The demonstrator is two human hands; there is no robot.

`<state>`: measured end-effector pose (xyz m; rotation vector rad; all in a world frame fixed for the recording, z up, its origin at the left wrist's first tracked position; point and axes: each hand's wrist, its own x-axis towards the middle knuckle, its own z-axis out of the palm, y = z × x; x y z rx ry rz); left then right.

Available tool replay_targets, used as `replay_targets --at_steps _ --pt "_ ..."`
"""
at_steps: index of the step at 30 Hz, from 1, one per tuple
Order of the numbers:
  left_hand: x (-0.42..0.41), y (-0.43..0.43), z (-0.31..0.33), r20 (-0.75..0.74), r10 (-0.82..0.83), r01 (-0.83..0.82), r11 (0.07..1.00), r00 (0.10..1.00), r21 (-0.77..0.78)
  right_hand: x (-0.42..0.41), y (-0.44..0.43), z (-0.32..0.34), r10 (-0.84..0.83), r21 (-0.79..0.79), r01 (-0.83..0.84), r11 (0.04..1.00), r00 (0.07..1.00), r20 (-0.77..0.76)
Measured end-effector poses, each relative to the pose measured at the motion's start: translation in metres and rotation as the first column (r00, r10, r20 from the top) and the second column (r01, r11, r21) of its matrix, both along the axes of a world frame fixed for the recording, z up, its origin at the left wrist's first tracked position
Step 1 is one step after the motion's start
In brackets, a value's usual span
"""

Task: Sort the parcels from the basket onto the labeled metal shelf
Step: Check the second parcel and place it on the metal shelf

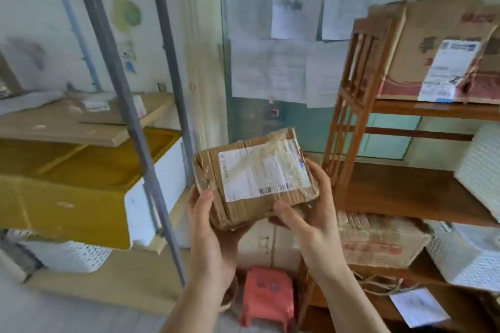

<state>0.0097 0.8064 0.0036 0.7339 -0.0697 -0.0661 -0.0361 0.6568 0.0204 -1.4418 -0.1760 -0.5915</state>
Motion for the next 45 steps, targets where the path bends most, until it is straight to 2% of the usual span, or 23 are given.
replay_targets --at_steps 4,8,13,19,21,24,26,29,32,33,36,38,40,43,44,45 --pt "0.026 0.072 0.001 0.182 0.015 -0.036 0.993 0.983 0.114 0.027 0.052 0.012 -0.055 0.140 0.047 0.989 0.997 0.050" --pt "0.056 0.142 0.004 0.304 -0.077 0.010 0.977 0.950 0.215 0.058 0.105 0.029 -0.085 0.275 0.059 0.960 0.993 0.084" --pt "0.086 0.203 0.002 0.411 -0.143 -0.016 0.933 0.901 0.360 0.090 0.178 0.026 -0.064 0.131 0.047 0.990 0.989 0.134" --pt "0.101 0.247 0.010 0.532 -0.199 -0.098 0.873 0.823 0.478 0.109 0.225 0.025 -0.047 0.083 0.039 0.996 0.995 0.090" --pt "0.103 0.256 0.013 0.537 -0.150 -0.115 0.896 0.830 0.428 0.113 0.235 0.024 0.007 0.022 -0.009 1.000 0.997 0.081" --pt "0.103 0.266 0.016 0.492 -0.087 -0.082 0.947 0.866 0.312 0.115 0.257 0.018 0.206 -0.080 -0.198 0.977 0.973 0.106" --pt "0.101 0.275 0.020 0.474 -0.083 -0.071 0.952 0.876 0.298 0.120 0.269 0.015 0.297 -0.103 -0.285 0.953 0.945 0.136" --pt "0.104 0.296 0.033 0.501 -0.047 -0.121 0.946 0.864 0.299 0.142 0.273 0.022 0.408 0.113 -0.424 0.898 0.902 0.144" --pt "0.121 0.326 0.048 0.502 0.110 -0.274 0.925 0.858 0.265 0.169 0.278 0.034 0.520 0.289 -0.520 0.804 0.850 0.086" --pt "0.129 0.336 0.050 0.489 0.142 -0.307 0.911 0.860 0.275 0.177 0.282 0.037 0.549 0.299 -0.540 0.786 0.834 0.063" --pt "0.149 0.365 0.051 0.407 0.083 -0.237 0.908 0.910 0.345 0.197 0.300 0.050 0.606 0.327 -0.591 0.737 0.792 0.066" --pt "0.163 0.383 0.049 0.393 0.091 -0.252 0.889 0.915 0.381 0.208 0.313 0.060 0.657 0.341 -0.639 0.689 0.750 0.078" --pt "0.177 0.400 0.048 0.421 0.123 -0.321 0.838 0.899 0.441 0.220 0.329 0.066 0.659 0.290 -0.641 0.711 0.751 0.045" --pt "0.203 0.422 0.050 0.461 0.215 -0.469 0.688 0.861 0.554 0.241 0.357 0.065 0.592 0.233 -0.574 0.785 0.806 -0.006" --pt "0.212 0.432 0.052 0.478 0.225 -0.490 0.673 0.849 0.554 0.250 0.367 0.065 0.594 0.262 -0.574 0.776 0.804 0.004" --pt "0.222 0.443 0.053 0.496 0.202 -0.475 0.712 0.844 0.517 0.258 0.376 0.064 0.603 0.294 -0.579 0.760 0.798 0.014"
